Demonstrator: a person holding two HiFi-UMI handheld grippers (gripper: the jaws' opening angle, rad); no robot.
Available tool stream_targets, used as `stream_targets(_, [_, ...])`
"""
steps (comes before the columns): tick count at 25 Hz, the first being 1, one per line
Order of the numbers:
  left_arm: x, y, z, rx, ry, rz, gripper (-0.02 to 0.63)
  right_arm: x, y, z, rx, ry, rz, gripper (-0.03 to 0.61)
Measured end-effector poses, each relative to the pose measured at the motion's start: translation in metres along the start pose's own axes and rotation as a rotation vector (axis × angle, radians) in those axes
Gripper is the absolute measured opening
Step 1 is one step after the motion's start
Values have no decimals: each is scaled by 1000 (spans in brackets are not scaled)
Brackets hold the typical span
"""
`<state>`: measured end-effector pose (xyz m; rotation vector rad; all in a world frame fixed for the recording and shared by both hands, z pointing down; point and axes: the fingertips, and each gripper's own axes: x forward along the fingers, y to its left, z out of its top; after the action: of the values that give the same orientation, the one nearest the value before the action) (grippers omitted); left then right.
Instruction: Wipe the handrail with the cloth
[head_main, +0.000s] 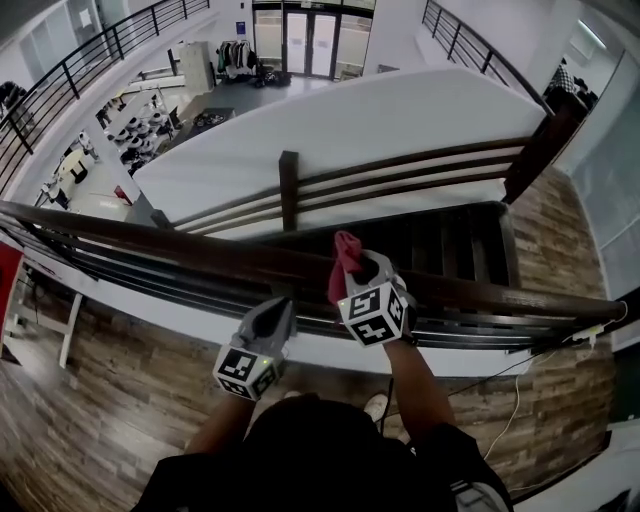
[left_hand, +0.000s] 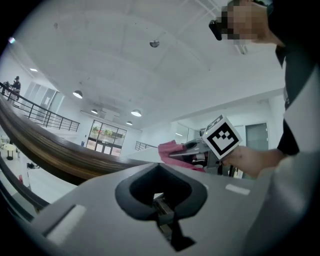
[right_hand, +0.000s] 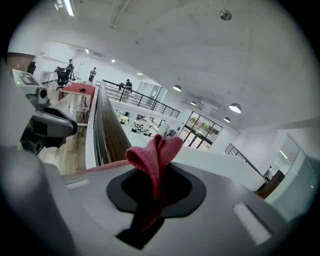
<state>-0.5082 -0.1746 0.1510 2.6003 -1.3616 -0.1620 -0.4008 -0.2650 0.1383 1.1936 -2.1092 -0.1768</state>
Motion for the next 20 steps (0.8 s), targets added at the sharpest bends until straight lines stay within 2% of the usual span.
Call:
stream_targets(4, [17, -20, -1, -5, -5, 10, -2, -12, -15, -19, -8, 8, 2, 54])
stream_targets(10, [35, -60, -2, 2, -3, -20, -2, -29, -36, -43, -31, 20, 0, 54])
stream_targets(20, [67, -100, -16, 10, 14, 4, -2, -54, -73, -79, -39, 21, -9, 54])
